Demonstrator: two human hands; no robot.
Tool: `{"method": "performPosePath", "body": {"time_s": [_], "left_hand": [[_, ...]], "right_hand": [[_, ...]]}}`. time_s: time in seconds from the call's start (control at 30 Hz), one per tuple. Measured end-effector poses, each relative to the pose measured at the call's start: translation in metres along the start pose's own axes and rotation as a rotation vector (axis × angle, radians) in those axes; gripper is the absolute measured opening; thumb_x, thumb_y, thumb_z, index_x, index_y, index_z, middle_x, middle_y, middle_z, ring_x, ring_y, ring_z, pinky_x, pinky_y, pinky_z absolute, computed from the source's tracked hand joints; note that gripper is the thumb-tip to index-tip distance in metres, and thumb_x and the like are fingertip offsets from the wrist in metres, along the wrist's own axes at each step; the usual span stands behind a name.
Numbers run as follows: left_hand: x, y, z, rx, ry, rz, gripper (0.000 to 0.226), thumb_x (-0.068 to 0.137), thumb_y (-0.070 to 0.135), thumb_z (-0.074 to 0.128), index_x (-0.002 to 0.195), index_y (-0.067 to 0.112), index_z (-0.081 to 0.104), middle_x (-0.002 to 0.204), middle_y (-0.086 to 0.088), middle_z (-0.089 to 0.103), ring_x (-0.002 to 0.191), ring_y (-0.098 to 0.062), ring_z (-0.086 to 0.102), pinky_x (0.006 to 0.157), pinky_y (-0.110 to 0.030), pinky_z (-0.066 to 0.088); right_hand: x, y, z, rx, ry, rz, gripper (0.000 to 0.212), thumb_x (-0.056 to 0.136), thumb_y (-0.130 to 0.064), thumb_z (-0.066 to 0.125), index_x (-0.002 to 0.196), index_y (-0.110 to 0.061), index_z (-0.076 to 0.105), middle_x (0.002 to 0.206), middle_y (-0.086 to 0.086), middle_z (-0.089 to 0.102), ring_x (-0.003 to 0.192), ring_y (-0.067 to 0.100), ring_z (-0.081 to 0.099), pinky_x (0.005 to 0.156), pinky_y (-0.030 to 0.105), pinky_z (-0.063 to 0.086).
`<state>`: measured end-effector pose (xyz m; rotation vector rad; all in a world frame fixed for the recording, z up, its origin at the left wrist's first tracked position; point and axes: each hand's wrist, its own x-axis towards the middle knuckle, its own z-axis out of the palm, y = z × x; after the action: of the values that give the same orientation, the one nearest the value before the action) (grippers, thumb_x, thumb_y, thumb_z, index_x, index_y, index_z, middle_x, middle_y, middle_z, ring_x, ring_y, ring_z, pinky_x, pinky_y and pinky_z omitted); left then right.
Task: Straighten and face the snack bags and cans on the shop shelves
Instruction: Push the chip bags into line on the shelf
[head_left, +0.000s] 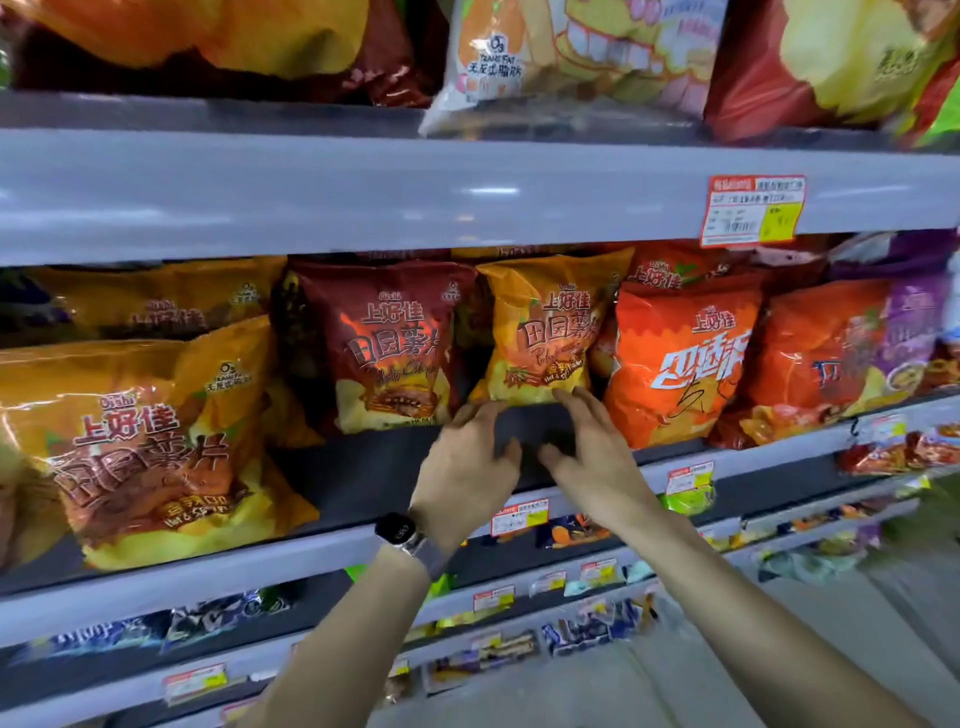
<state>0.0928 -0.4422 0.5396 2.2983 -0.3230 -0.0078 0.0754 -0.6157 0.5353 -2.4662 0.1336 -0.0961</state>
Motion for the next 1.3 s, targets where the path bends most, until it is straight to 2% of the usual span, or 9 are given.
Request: {"method": "performPosePath", "body": {"time_s": [0.27,0.43,0.57,0.67,0.83,0.97,1.07,1.17,1.3], "left_hand": [[-0.048,0.025,-0.003,0.318,-0.022,-0.080,0.044,0.102,0.043,0.054,0.146,0.037,0.055,0.133,0.002,0.067,0.118,-0.032,0.063,0.084,-0.036,0.048],[-0.061,0.058,0.022,0.378,-0.044,-0.074,0.045,0.104,0.047,0.053,0.148,0.038,0.051,0.145,0.005,0.060,0.126,-0.029,0.060,0.088,-0.037,0.048],[-0.071,0.079,0.048,0.390,0.015,-0.048,0.037,0.101,0.048,0.054,0.136,0.038,0.055,0.132,0.005,0.066,0.115,-0.031,0.065,0.079,-0.041,0.054],[-0.075,0.100,0.067,0.464,0.079,-0.117,0.033,0.100,0.051,0.051,0.131,0.039,0.054,0.124,0.005,0.068,0.105,-0.032,0.068,0.069,-0.039,0.051],[-0.064,0.134,0.093,0.545,0.129,-0.250,0.041,0.099,0.055,0.051,0.136,0.039,0.057,0.117,0.005,0.071,0.108,-0.029,0.069,0.072,-0.038,0.052],[-0.044,0.158,0.111,0.421,0.218,-0.267,0.044,0.098,0.056,0.059,0.136,0.033,0.057,0.128,0.003,0.070,0.114,-0.032,0.066,0.071,-0.037,0.046],[-0.023,0.166,0.124,0.315,0.242,-0.296,0.070,0.092,0.068,0.062,0.145,0.027,0.043,0.139,-0.002,0.062,0.120,-0.036,0.062,0.077,-0.041,0.047],[-0.001,0.170,0.134,0.108,0.296,-0.279,0.087,0.083,0.075,0.070,0.151,0.035,0.033,0.145,0.002,0.057,0.126,-0.032,0.060,0.092,-0.048,0.052],[0.019,0.174,0.148,-0.173,0.357,-0.277,0.083,0.081,0.056,0.085,0.147,0.036,0.040,0.136,0.009,0.064,0.119,-0.016,0.066,0.096,-0.037,0.054]], "right_hand": [[-0.029,0.025,-0.023,-0.093,-0.009,-0.158,0.041,0.097,-0.031,0.062,0.138,-0.028,0.058,0.139,-0.004,0.059,0.126,0.022,0.058,0.097,0.042,0.052],[-0.045,0.068,-0.065,-0.172,-0.050,-0.228,0.031,0.096,-0.043,0.056,0.123,-0.034,0.068,0.123,-0.009,0.071,0.113,0.018,0.065,0.086,0.040,0.054],[-0.054,0.123,-0.109,-0.226,0.015,-0.209,0.024,0.098,-0.038,0.062,0.119,-0.033,0.071,0.118,-0.009,0.073,0.108,0.018,0.068,0.079,0.038,0.054],[-0.053,0.162,-0.139,-0.206,0.094,-0.161,0.019,0.098,-0.038,0.062,0.114,-0.034,0.072,0.114,-0.012,0.073,0.104,0.015,0.069,0.073,0.036,0.055],[-0.043,0.207,-0.182,-0.163,0.245,-0.095,0.011,0.097,-0.033,0.061,0.103,-0.036,0.069,0.099,-0.012,0.075,0.085,0.022,0.071,0.060,0.035,0.050],[-0.030,0.240,-0.206,-0.033,0.402,-0.100,0.018,0.096,-0.033,0.065,0.114,-0.029,0.069,0.090,-0.005,0.076,0.079,0.026,0.072,0.061,0.036,0.052],[-0.018,0.259,-0.216,0.134,0.399,-0.115,0.035,0.095,-0.043,0.066,0.126,-0.026,0.060,0.109,-0.009,0.071,0.098,0.019,0.069,0.077,0.041,0.057],[-0.004,0.269,-0.224,0.302,0.252,-0.123,0.064,0.090,-0.049,0.073,0.144,-0.025,0.048,0.132,-0.013,0.060,0.121,0.014,0.059,0.101,0.039,0.050],[0.009,0.270,-0.228,0.451,0.006,-0.133,0.087,0.078,-0.059,0.076,0.153,-0.030,0.042,0.130,-0.023,0.062,0.115,-0.002,0.059,0.099,0.032,0.046]]}}
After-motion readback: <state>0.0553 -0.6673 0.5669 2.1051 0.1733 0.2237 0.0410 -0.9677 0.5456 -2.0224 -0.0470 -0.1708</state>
